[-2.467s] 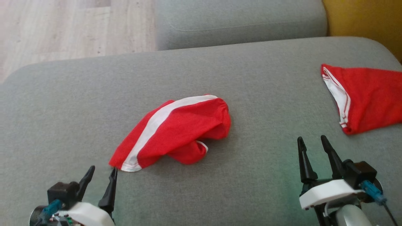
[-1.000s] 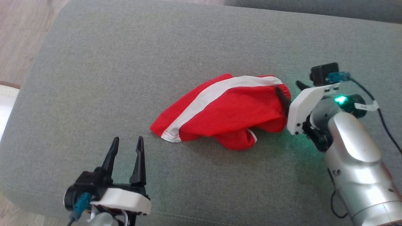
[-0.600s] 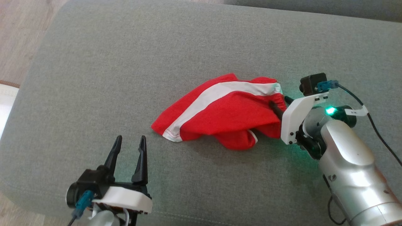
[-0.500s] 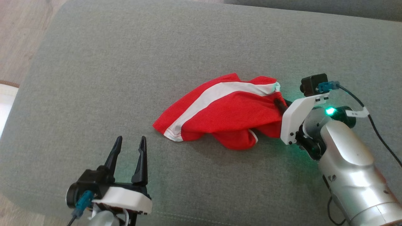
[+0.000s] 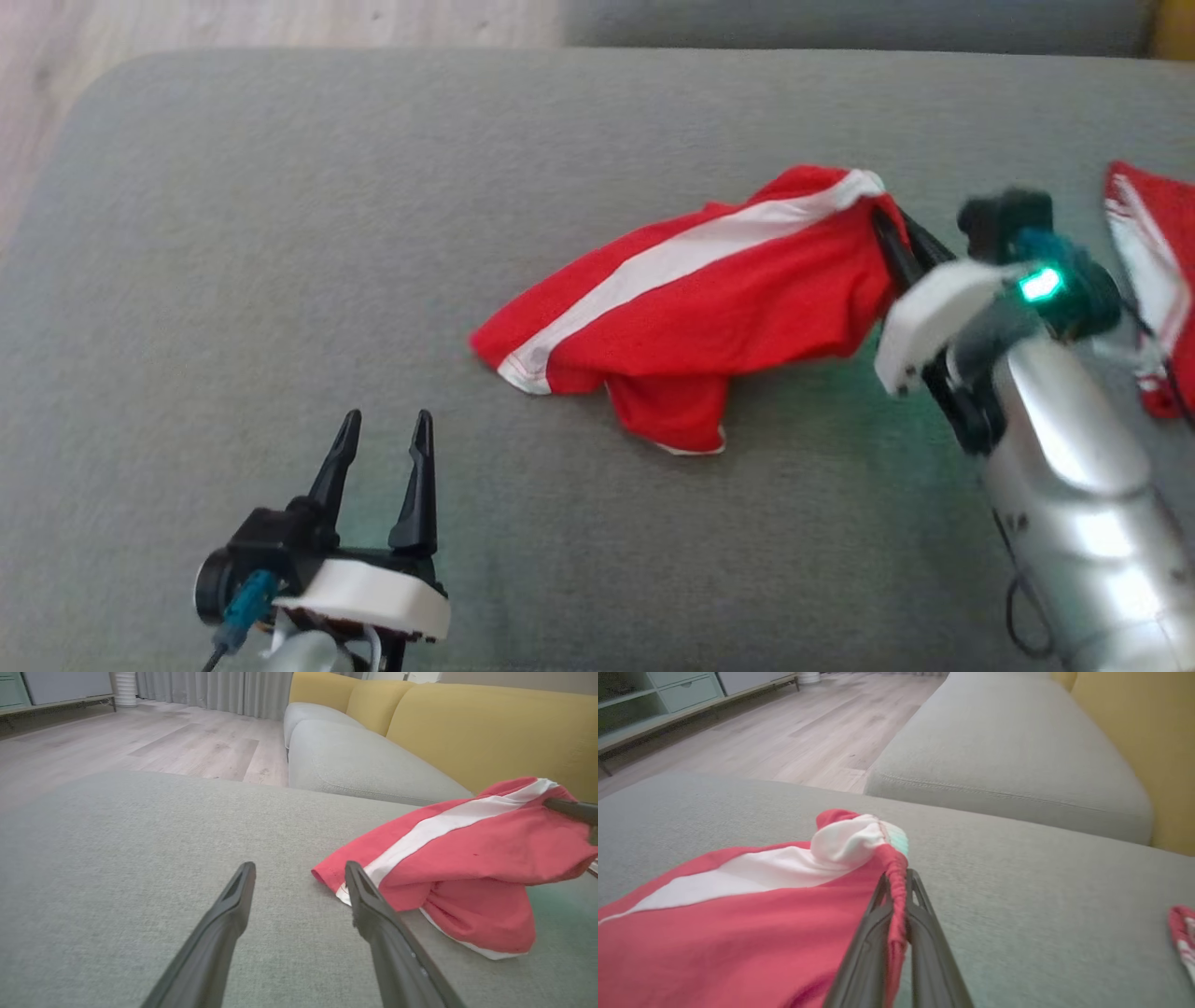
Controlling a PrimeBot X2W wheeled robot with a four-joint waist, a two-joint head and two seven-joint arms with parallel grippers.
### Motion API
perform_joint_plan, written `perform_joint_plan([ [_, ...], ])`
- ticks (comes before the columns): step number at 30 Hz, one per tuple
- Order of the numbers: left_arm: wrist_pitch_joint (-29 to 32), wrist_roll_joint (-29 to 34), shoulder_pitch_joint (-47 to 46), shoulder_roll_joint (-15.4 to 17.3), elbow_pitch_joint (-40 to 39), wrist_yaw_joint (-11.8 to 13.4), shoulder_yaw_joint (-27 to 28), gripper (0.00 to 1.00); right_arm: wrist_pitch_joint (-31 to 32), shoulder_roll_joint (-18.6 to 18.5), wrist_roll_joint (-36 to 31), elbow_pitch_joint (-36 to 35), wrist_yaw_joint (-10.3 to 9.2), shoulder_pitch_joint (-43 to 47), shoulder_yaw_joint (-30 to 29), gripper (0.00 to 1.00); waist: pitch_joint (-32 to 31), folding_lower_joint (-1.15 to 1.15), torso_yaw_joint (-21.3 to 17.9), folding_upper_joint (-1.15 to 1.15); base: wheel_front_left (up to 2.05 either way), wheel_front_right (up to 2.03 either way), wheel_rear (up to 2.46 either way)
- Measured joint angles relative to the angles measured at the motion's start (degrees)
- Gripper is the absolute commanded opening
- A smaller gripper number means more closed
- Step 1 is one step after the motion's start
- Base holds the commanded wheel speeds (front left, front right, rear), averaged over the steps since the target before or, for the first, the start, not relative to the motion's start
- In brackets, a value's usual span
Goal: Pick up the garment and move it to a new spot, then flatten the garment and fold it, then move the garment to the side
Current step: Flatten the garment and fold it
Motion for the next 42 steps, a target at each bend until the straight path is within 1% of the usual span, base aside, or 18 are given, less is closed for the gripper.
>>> perform_joint_plan([
  [4,0.08,-0.01,0.25,0.2,0.0,0.01,-0.11,1.0,-1.53,0.83,-5.13,-4.2,0.0,7.75,-4.8,0.0,-1.22,0.0,-2.7,0.0,0.0,0.0,0.0],
  [8,0.13,-0.01,0.3,0.41,-0.11,0.1,-0.12,1.0,-1.94,3.77,-9.33,-9.31,0.0,17.27,-10.13,0.0,-2.15,0.0,-4.84,0.0,0.0,0.0,0.0],
  [11,0.14,-0.02,0.33,0.55,-0.32,0.24,-0.13,1.0,-1.94,5.87,-11.8,-12.91,0.0,22.86,-13.69,0.0,-2.6,-0.01,-5.8,0.0,0.0,0.0,0.0],
  [14,0.15,-0.02,0.35,0.69,-0.4,0.26,-0.14,1.0,-2.42,6.65,-13.8,-15.24,0.0,26.54,-17.04,0.0,-2.81,0.0,-6.24,0.0,0.0,0.0,0.0],
  [15,0.15,-0.02,0.38,0.71,-0.4,0.42,-0.16,1.0,-2.92,6.77,-14.24,-15.78,0.0,27.36,-18.08,0.04,-2.86,0.0,-6.32,0.0,0.0,0.0,0.0],
  [16,0.15,-0.03,0.44,0.74,-0.4,0.42,-0.18,1.0,-3.56,6.83,-14.26,-16.23,0.0,27.93,-18.73,0.37,-2.94,0.0,-6.37,0.0,0.0,0.0,0.0],
  [17,0.15,-0.03,0.51,0.74,-0.4,0.42,-0.22,1.0,-4.11,6.83,-13.72,-16.66,0.0,28.38,-18.95,0.76,-3.04,0.0,-6.39,0.0,0.0,0.0,0.0],
  [18,0.15,-0.05,0.62,0.74,-0.38,0.42,-0.27,1.0,-4.6,6.88,-13.1,-16.79,0.0,28.52,-19.0,1.0,-3.14,0.0,-6.41,0.0,0.0,0.0,0.0],
  [22,0.15,-0.59,1.75,0.7,-0.26,0.42,-0.66,1.0,-6.66,7.11,-12.06,-17.13,0.0,28.48,-19.72,1.0,-3.64,0.0,-6.34,0.0,0.0,0.0,0.0],
  [30,0.13,-0.6,1.94,0.22,0.25,0.32,-1.56,1.0,-8.12,7.12,-12.05,-18.33,0.0,28.38,-20.64,1.0,-5.04,0.0,-5.96,0.0,0.0,0.0,0.0],
  [32,0.09,-0.6,1.94,-0.04,0.46,-0.09,-1.77,1.0,-8.51,7.12,-11.21,-18.98,0.0,28.38,-20.17,1.0,-5.59,0.0,-5.96,0.0,0.0,0.0,0.0],
  [37,0.05,-0.6,2.17,-0.6,0.87,-0.11,-1.87,1.0,-9.02,7.13,-9.17,-21.02,0.0,28.78,-18.12,1.0,-7.38,0.0,-6.16,0.0,0.0,0.0,0.0],
  [42,-0.46,-0.6,3.44,-1.09,2.04,-0.15,-1.89,1.0,-9.54,7.14,-6.94,-23.48,0.0,32.28,-15.92,1.0,-9.08,-0.01,-6.53,0.0,0.0,0.0,0.0],
])
